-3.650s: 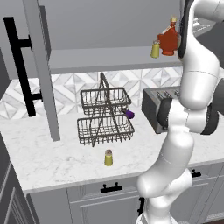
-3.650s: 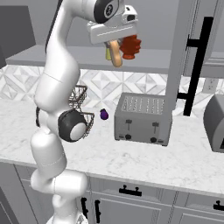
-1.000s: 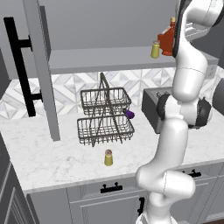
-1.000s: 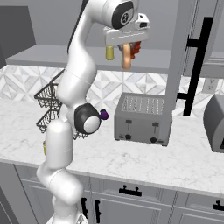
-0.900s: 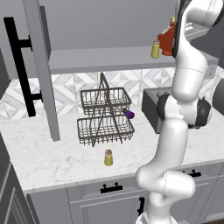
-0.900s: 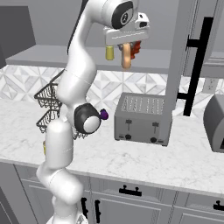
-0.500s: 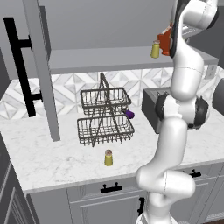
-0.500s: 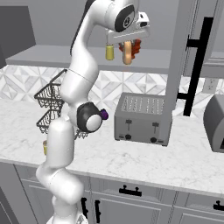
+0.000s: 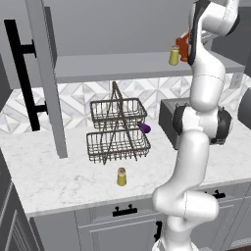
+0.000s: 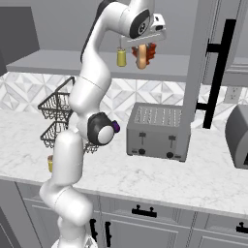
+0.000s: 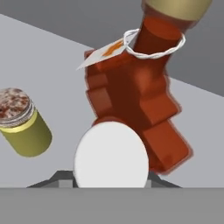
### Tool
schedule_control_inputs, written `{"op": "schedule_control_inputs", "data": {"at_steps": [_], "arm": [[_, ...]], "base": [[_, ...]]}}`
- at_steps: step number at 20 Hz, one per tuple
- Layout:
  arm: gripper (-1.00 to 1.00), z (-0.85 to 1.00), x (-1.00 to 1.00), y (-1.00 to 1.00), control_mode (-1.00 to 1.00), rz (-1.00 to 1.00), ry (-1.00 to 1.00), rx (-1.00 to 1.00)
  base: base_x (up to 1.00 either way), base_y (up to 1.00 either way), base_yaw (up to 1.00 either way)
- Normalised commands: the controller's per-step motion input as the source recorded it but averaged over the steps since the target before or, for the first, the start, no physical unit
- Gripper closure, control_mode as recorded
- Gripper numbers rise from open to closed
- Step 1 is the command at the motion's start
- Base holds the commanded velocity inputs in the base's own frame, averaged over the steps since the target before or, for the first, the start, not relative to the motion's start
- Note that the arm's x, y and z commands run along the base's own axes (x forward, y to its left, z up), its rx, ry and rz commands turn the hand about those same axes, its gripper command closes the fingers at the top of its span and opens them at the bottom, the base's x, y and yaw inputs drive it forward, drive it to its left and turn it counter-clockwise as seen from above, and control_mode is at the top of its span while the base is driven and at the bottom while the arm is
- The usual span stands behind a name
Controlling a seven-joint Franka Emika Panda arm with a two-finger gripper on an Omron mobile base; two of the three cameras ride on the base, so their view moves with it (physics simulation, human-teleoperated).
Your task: Put the shaker and condiment bottle from the counter next to their counterparts in the cabinet.
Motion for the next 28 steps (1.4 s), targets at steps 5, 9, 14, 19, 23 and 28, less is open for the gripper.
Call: {"op": "schedule_control_inputs", "data": {"at_steps": [5, 9, 14, 19, 23, 28], "arm": [[-1.00, -0.35, 0.33, 0.00, -1.00, 0.00, 0.00, 0.00], [-1.00, -0.28, 0.08, 0.00, -1.00, 0.00, 0.00, 0.00], [-1.00, -0.14, 0.00, -0.03, -1.00, 0.00, 0.00, 0.01], [-1.00, -0.01, -0.08, -0.12, -1.00, 0.00, 0.00, 0.05], [-1.00, 0.00, -0.33, -0.18, -1.00, 0.01, -0.02, 0.07], [-1.00, 0.00, -0.46, -0.14, -1.00, 0.01, -0.02, 0.07]], "base": [[0.00, 0.00, 0.00], [0.00, 0.00, 0.00], [0.00, 0.00, 0.00], [0.00, 0.00, 0.00], [0.00, 0.00, 0.00], [0.00, 0.00, 0.00]]}}
